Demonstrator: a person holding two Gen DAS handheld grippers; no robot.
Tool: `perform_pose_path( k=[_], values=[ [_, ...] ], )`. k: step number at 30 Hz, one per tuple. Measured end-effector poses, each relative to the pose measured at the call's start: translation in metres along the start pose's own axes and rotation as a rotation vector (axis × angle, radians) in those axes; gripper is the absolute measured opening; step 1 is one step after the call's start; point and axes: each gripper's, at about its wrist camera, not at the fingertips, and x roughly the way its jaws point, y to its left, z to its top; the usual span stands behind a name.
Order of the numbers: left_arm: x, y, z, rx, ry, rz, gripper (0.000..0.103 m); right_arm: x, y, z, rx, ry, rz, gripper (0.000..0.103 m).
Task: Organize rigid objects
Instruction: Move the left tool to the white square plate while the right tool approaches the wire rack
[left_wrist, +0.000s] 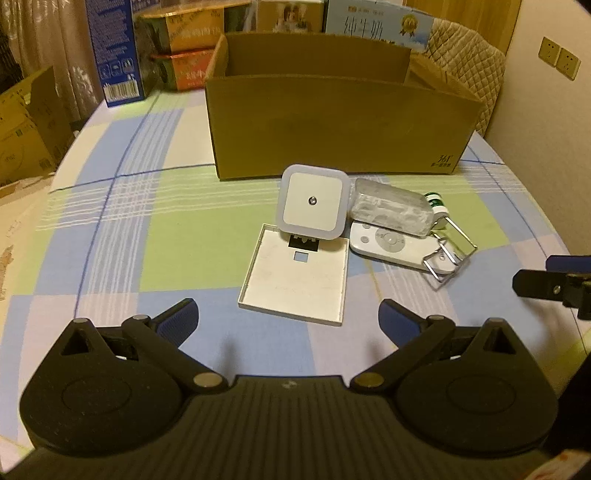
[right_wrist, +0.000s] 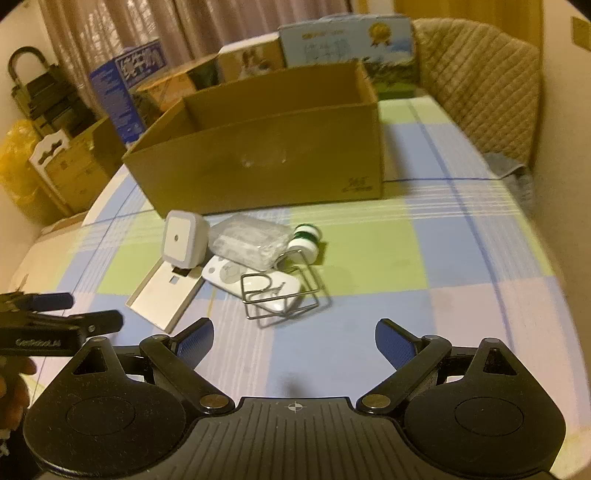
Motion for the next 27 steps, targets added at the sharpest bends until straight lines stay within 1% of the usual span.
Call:
perform_pose_path(
  k=[3, 6, 10, 17, 27],
  values=[
    [0.014, -0.001, 0.005, 0.014, 0.022, 0.0, 0.102, 0.016, -0.003, 0.005, -0.016, 0.011, 0.023, 0.092],
    [0.026, -0.002, 0.012, 0.026, 0.025, -0.019, 0.102, 0.03, -0.005, 0.009, -0.038, 0.019, 0.046, 0.092],
    [0.039, -0.005, 0.019, 0.052, 0.035, -0.028, 0.102, 0.046, -0.01, 0.015, -0.06, 0.011, 0.078, 0.092],
    [0.057, -0.005, 0.023, 0.084, 0.06, -0.047, 0.102, 0.07, -0.014, 0.022, -0.093, 0.02, 0.143, 0.093],
    [0.07, 0.002, 0.022, 0.119, 0.081, -0.086, 0.102, 0.089, -0.009, 0.027, -0.107, 0.045, 0.153, 0.092]
  ],
)
